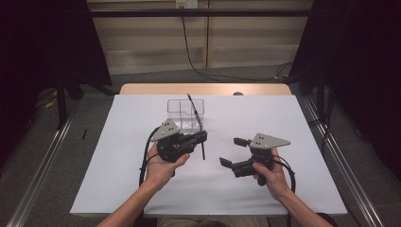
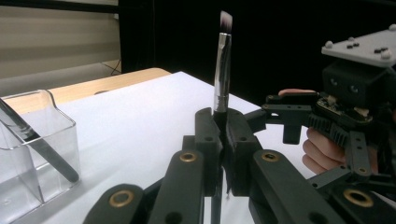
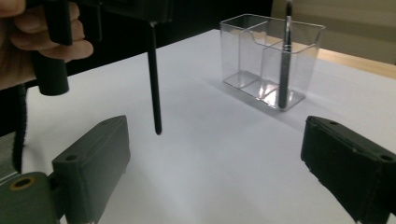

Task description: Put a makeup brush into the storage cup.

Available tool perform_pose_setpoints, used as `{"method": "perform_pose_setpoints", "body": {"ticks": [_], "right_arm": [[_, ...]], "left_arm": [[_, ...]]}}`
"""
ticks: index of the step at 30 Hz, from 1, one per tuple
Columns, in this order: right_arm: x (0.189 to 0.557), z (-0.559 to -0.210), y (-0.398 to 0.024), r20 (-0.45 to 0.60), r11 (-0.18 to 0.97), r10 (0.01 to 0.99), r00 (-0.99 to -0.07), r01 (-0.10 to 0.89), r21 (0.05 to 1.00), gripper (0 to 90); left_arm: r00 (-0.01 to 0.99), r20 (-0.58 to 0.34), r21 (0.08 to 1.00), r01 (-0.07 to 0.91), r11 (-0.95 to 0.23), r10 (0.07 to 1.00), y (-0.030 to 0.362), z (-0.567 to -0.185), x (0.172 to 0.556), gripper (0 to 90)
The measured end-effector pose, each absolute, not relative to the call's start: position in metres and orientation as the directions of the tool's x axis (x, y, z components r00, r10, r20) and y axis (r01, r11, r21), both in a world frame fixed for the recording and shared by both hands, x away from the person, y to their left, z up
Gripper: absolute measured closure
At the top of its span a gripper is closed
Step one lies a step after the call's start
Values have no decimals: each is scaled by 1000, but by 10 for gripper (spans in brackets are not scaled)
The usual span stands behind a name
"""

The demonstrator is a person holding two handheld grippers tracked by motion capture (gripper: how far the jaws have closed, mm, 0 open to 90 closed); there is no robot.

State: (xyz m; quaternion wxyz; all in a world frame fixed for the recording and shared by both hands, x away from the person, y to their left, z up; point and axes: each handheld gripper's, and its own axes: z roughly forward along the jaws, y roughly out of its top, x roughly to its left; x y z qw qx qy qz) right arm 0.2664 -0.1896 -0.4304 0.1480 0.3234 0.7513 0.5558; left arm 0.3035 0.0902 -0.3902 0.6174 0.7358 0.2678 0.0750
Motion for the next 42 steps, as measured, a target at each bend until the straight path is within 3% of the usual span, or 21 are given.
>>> {"method": "perform_pose_setpoints", "body": {"ticks": [29, 42], "right_arm": [[239, -445, -249, 84, 114, 778, -622, 271, 956, 75], [230, -450, -265, 89, 96, 820, -565, 290, 952, 16]], "left_arm": [[822, -201, 948, 301, -106, 533, 106, -385, 323, 860], [805, -197, 949, 300, -98, 559, 112, -381, 337, 860]]}}
